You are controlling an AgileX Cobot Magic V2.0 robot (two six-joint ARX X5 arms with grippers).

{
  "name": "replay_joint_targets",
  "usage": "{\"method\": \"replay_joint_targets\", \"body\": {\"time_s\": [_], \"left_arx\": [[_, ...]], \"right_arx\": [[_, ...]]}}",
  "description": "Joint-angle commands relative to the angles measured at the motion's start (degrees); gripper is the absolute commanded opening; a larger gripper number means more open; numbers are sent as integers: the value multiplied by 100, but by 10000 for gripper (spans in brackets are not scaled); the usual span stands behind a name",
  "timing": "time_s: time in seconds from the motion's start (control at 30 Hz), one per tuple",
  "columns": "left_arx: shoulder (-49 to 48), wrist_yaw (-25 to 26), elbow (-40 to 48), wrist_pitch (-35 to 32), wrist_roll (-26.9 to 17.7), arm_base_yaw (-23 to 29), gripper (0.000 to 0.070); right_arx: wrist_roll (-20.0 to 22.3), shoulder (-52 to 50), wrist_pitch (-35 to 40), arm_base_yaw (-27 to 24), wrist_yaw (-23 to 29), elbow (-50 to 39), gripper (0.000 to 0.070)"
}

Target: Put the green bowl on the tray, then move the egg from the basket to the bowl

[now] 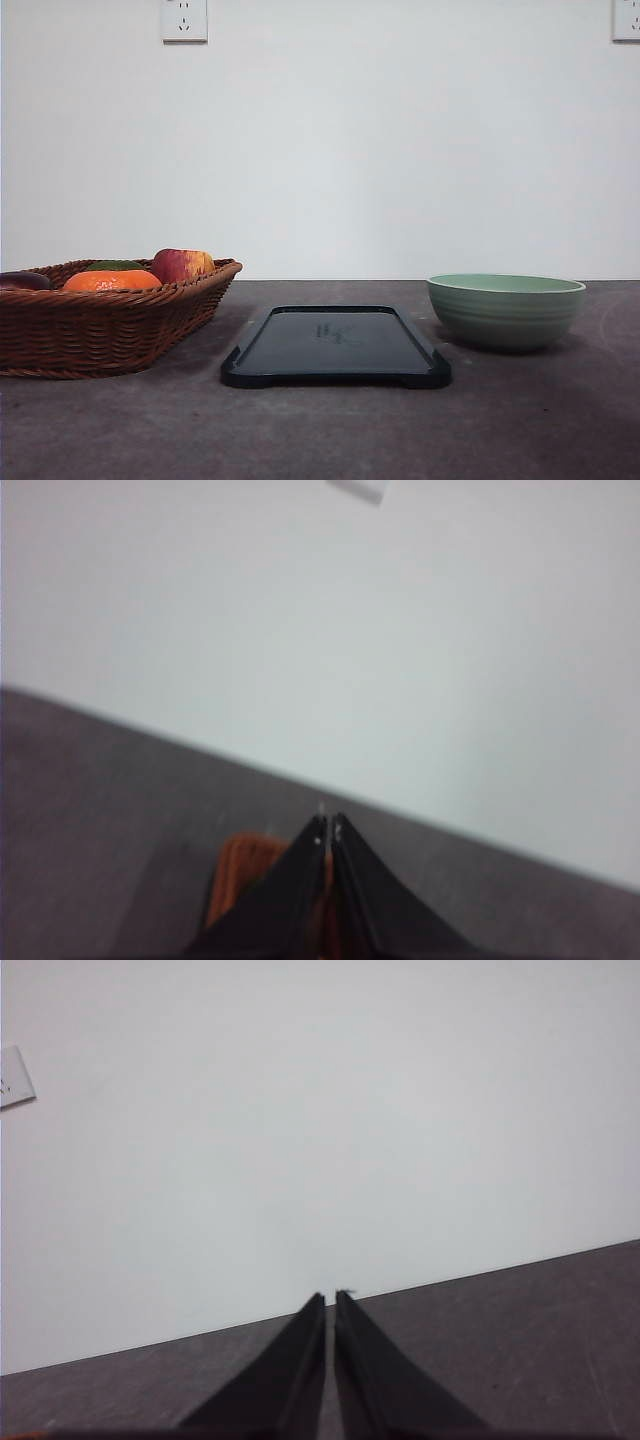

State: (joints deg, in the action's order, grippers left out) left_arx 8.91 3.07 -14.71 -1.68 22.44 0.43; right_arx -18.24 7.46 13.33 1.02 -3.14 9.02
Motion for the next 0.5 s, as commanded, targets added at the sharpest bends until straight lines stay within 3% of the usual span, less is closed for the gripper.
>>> {"method": "replay_joint_targets", "body": {"time_s": [0.0, 0.17, 0.47], "left_arx": [[280, -4, -282, 125, -233, 4, 0], [1211, 275, -1027, 561, -300, -9, 0], [2938, 701, -2341, 1567, -1207, -17, 0]], "right_arx": [[97, 208, -111, -2, -45, 248, 7], [369, 915, -968, -2, -397, 1007, 7], [742, 2456, -2409, -2, -840, 2144, 7]]}}
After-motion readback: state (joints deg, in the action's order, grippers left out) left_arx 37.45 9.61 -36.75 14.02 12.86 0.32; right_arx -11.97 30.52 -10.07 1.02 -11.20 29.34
